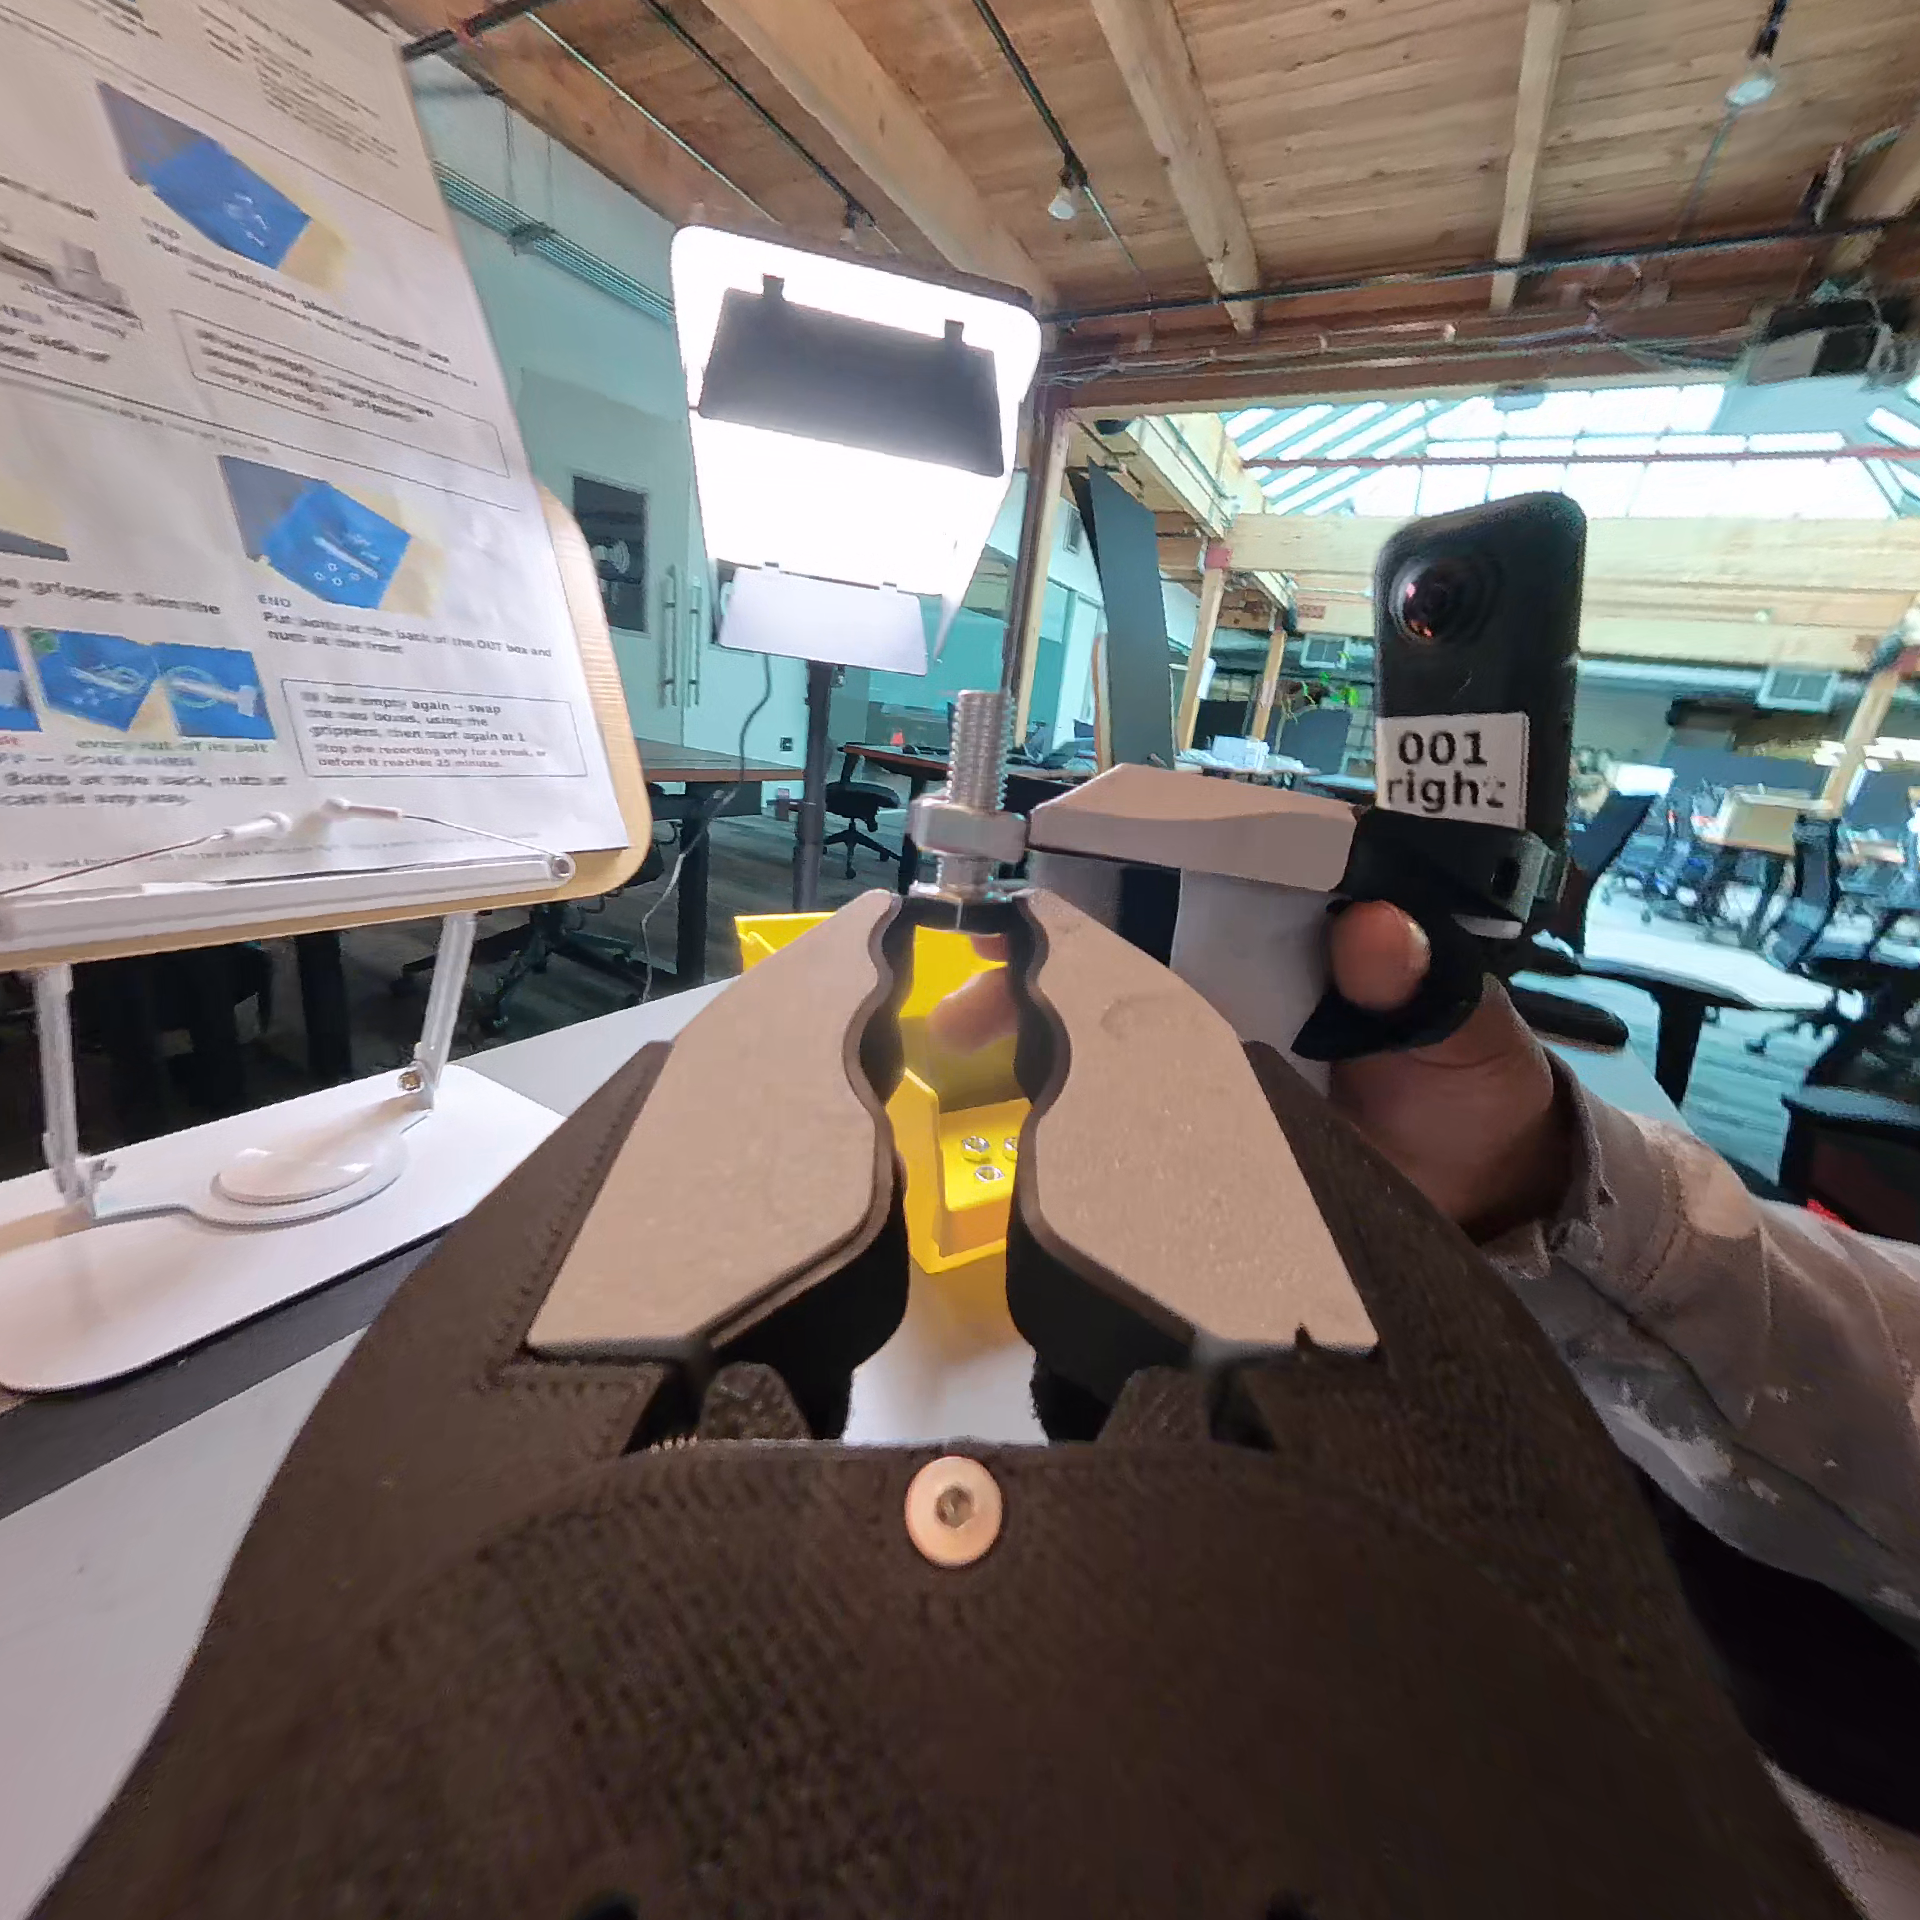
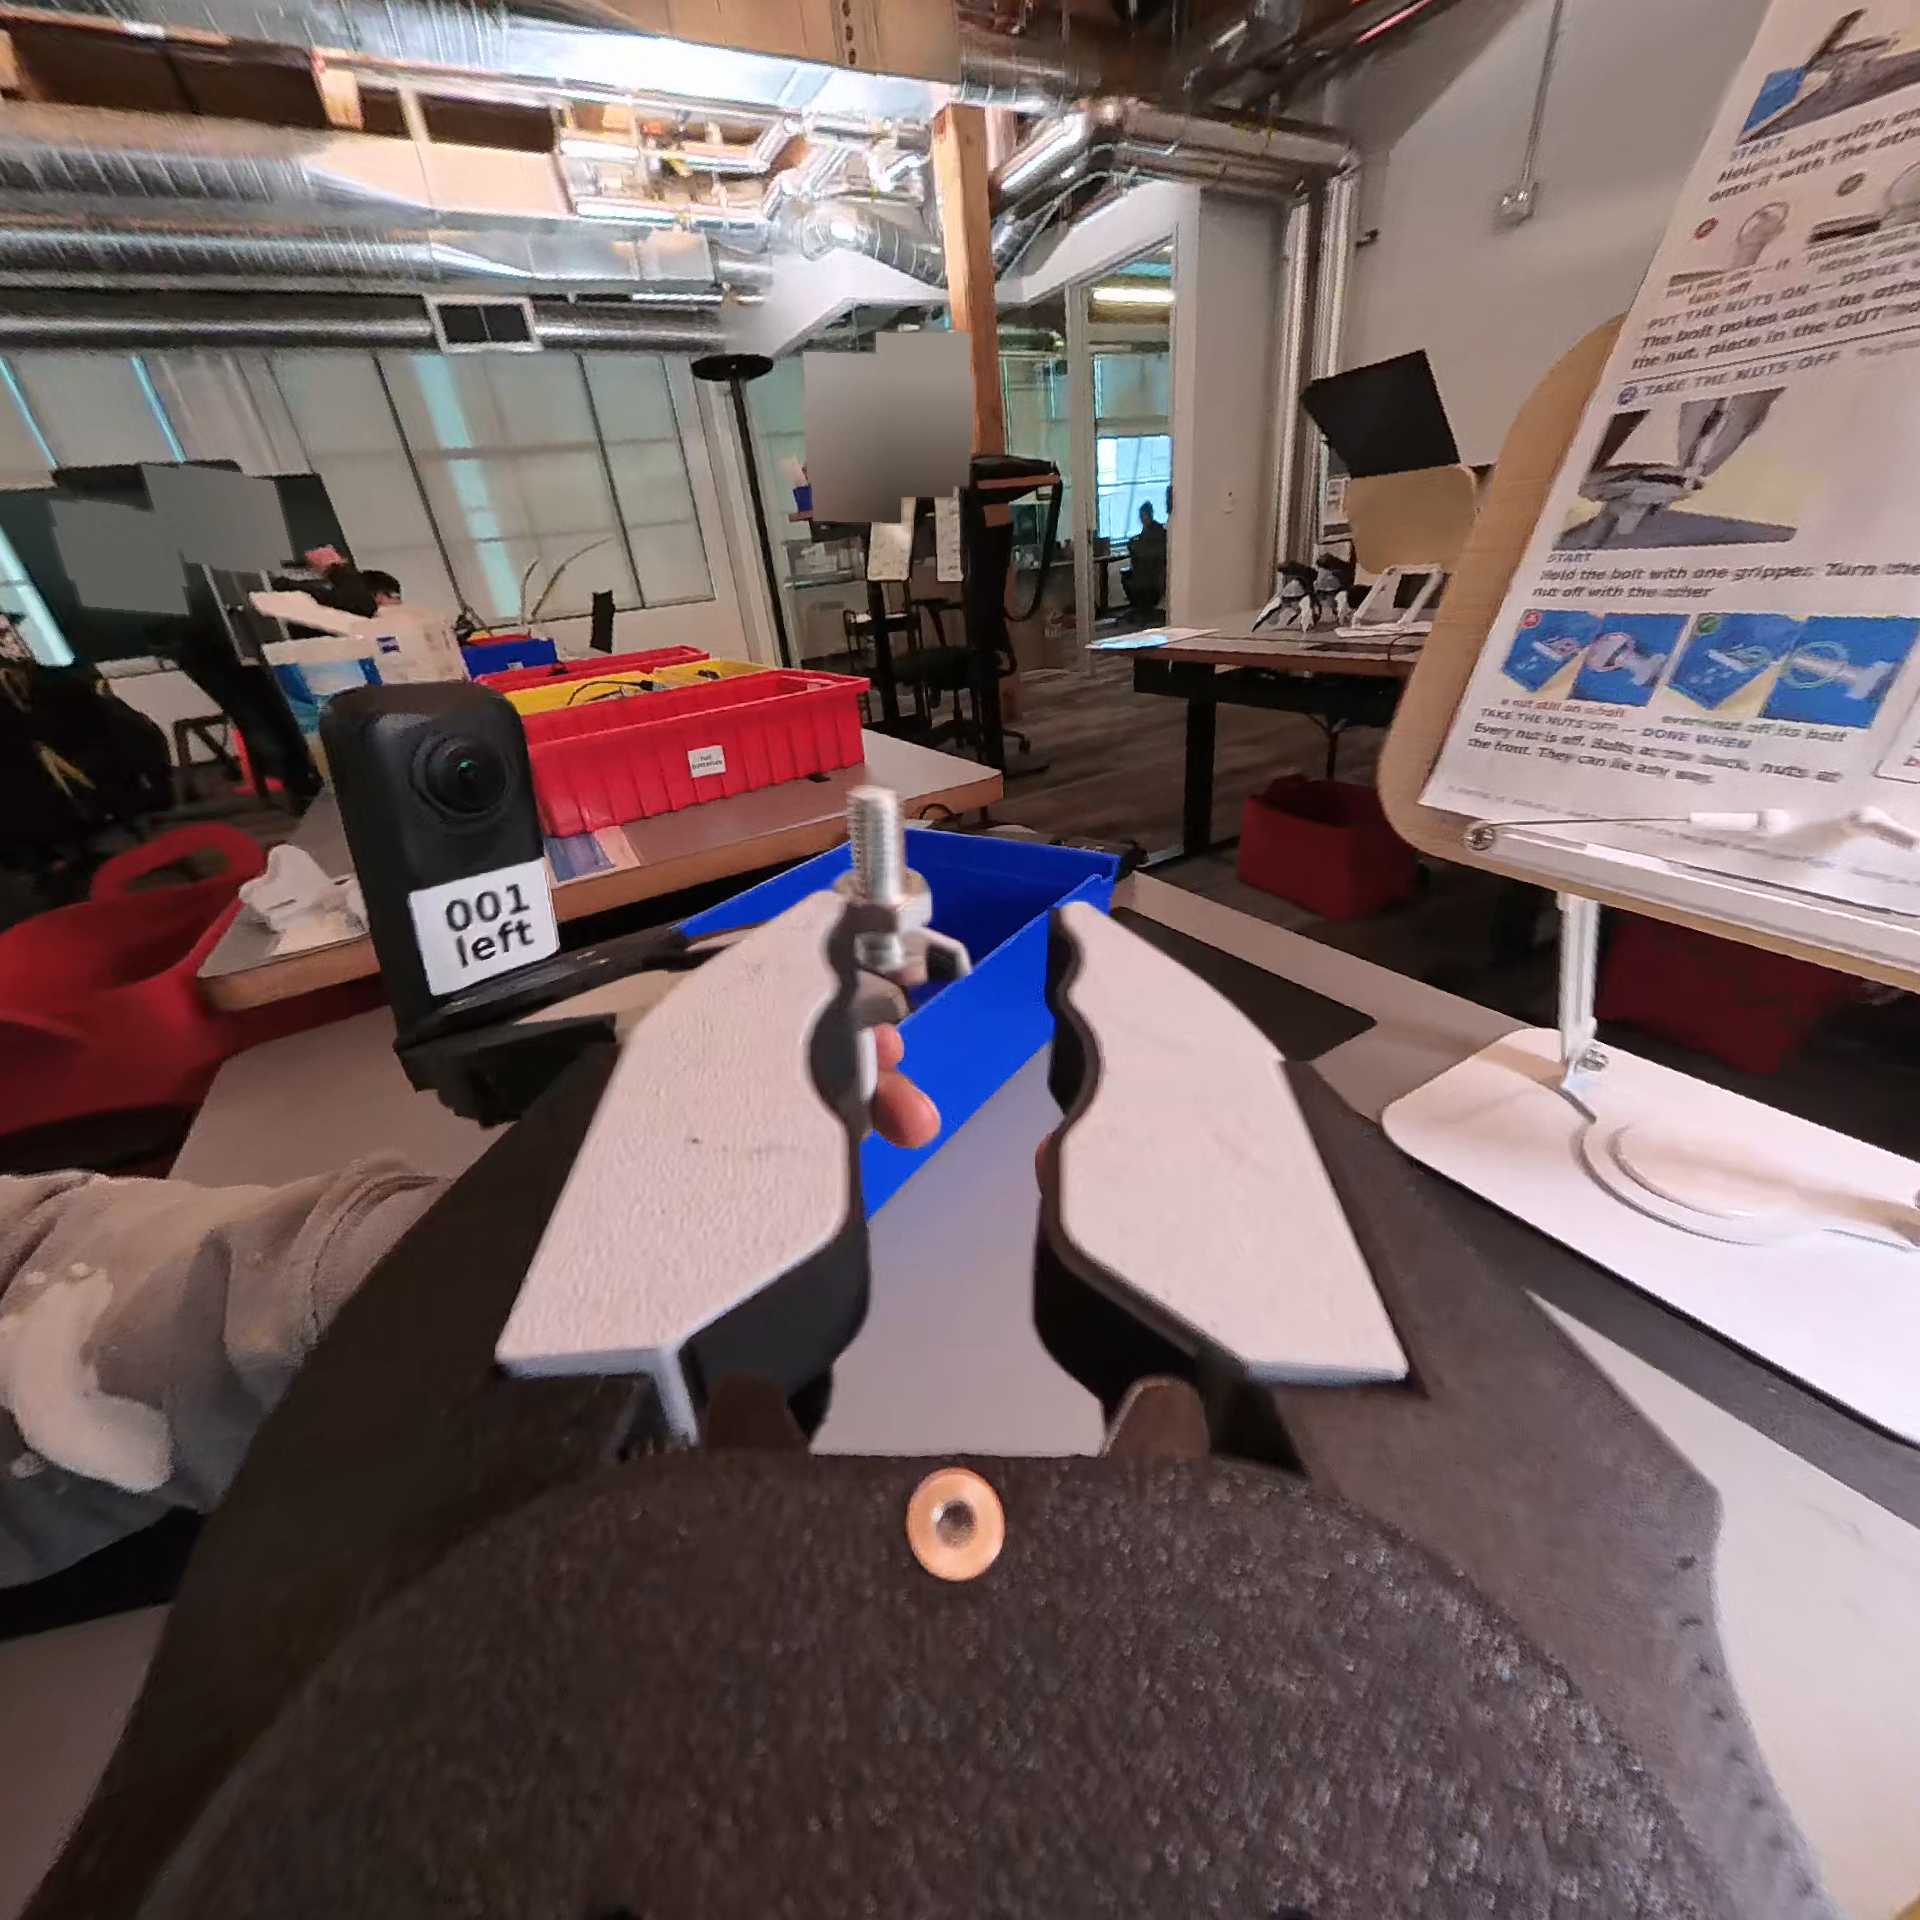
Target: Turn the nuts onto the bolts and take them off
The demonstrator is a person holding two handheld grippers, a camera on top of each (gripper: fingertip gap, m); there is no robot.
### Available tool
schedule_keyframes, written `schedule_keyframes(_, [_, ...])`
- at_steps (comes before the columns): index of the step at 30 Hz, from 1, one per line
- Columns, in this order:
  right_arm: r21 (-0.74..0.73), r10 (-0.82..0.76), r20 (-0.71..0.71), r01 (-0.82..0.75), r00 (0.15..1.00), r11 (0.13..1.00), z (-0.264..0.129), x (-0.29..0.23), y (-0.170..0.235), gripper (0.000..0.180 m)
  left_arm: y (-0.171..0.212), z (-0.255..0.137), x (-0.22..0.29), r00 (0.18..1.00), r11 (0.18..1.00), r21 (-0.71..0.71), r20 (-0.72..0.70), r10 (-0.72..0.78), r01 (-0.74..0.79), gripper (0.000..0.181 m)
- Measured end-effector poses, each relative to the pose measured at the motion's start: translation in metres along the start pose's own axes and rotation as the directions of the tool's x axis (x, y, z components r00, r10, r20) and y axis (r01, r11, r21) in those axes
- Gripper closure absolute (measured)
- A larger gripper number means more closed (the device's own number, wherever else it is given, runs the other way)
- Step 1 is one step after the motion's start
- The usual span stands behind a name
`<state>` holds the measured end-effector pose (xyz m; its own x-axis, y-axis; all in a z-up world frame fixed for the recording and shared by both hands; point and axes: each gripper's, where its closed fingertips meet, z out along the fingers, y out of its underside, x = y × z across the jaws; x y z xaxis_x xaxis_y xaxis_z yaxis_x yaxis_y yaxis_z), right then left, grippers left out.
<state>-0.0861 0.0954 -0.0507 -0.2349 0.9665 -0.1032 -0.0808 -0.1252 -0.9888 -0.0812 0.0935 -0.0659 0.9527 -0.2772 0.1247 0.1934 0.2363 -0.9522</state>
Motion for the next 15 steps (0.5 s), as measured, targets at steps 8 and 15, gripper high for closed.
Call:
schedule_keyframes(8, [0.032, -0.010, -0.023, 0.011, 1.000, 0.999, -0.002, -0.001, -0.007, 0.150, -0.005, -0.002, -0.003, 1.000, 1.000, 0.025, -0.003, 0.000, 0.000, 0.162])
schedule_keyframes(15, [0.030, -0.020, -0.121, 0.024, 0.992, 0.999, -0.009, 0.021, -0.006, 0.173, -0.012, -0.005, -0.002, 1.000, 0.999, 0.046, -0.019, 0.001, 0.000, 0.162])
